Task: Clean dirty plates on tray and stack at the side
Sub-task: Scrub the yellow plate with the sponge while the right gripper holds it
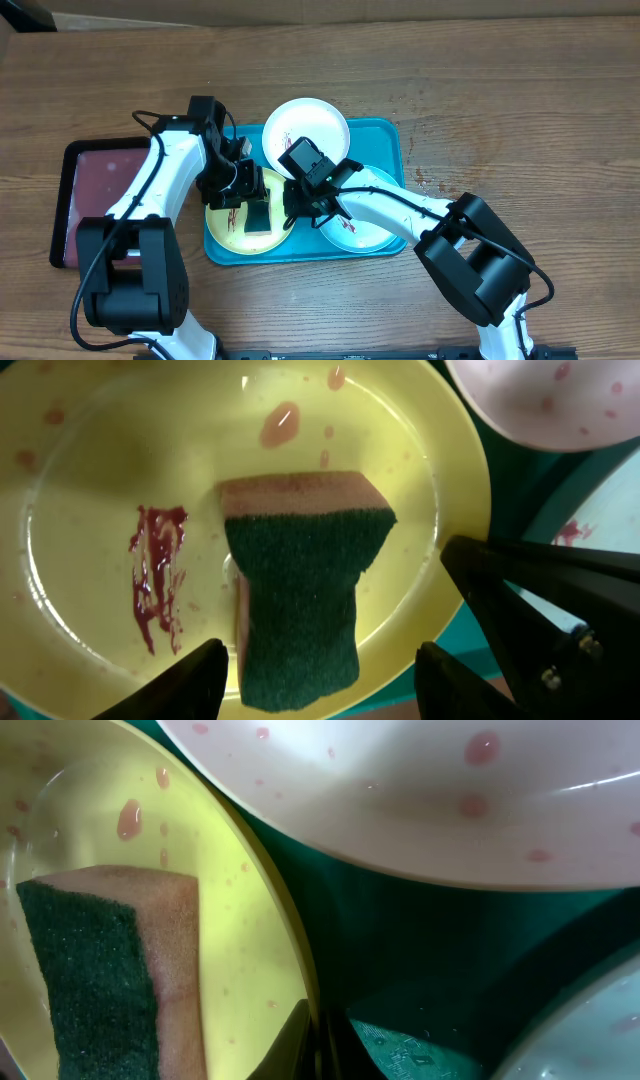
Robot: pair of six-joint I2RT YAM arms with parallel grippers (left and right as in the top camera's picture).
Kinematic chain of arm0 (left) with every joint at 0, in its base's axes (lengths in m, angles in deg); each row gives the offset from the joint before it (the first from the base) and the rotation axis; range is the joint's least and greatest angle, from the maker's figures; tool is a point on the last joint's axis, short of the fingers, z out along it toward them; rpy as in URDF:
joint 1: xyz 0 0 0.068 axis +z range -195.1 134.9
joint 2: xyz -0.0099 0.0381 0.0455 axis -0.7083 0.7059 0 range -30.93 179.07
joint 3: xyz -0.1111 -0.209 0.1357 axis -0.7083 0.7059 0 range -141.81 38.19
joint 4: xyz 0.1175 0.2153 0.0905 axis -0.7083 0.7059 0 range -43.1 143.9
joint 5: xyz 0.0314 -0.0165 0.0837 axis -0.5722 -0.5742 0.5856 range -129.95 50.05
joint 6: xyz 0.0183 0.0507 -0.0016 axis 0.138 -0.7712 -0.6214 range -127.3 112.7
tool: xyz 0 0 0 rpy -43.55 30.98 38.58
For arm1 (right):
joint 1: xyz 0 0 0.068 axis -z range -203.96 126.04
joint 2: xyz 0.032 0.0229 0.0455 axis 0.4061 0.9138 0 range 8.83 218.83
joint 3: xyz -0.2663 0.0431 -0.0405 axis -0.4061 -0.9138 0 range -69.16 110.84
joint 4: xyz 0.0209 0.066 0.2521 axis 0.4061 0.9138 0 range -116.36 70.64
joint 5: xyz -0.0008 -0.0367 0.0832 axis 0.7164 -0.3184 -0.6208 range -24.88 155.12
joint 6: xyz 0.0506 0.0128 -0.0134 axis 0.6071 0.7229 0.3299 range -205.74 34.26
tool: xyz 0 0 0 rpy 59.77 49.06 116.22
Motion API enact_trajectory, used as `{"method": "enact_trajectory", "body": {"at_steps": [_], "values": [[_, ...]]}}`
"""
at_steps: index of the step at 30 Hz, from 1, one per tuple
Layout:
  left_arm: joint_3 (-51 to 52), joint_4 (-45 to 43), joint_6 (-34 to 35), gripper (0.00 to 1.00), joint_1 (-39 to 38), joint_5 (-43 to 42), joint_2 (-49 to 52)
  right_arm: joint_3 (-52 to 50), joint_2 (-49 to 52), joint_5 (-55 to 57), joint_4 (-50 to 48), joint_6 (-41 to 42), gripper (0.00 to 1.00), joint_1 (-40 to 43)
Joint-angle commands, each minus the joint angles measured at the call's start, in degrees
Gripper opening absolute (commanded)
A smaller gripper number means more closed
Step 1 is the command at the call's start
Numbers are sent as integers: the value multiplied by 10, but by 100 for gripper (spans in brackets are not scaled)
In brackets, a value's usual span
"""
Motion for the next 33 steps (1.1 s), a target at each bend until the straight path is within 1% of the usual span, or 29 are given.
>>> {"method": "enact_trajectory", "body": {"at_steps": [1, 5, 8, 11, 12, 15, 17, 20, 21, 27, 29, 31, 33], "values": [[14, -9, -2, 63, -6, -5, 7, 1, 8, 8, -7, 1, 4, -1], [39, -33, -2, 66, -6, 19, 7, 1, 8, 8, -6, -2, 4, -1], [54, -59, -5, 65, -6, 1, 7, 1, 8, 8, -6, -2, 4, -1], [63, -78, -4, 58, -6, -7, 7, 1, 8, 9, -7, -2, 4, 0], [64, -83, -4, 53, -6, -7, 7, 1, 8, 9, -7, -2, 4, 1], [65, -87, -2, 42, -6, -7, 7, 1, 8, 8, -6, -2, 4, 2], [66, -87, -2, 39, -6, -7, 7, 1, 8, 8, -6, -2, 4, 3], [70, -87, 0, 38, -6, -7, 7, 1, 8, 9, -6, -2, 4, 3], [72, -87, 0, 35, -6, -12, 7, 1, 8, 9, -6, -2, 4, 3], [82, -89, -2, 36, -6, -23, 7, 1, 8, 9, -6, -2, 4, 3], [84, -88, -2, 39, -6, -23, 7, 1, 8, 9, -6, -3, 4, 3], [84, -88, -2, 40, -6, -23, 7, 1, 8, 9, -6, -4, 4, 3], [84, -89, -2, 35, -6, -18, 7, 1, 8, 9, -6, -4, 4, 3]]}}
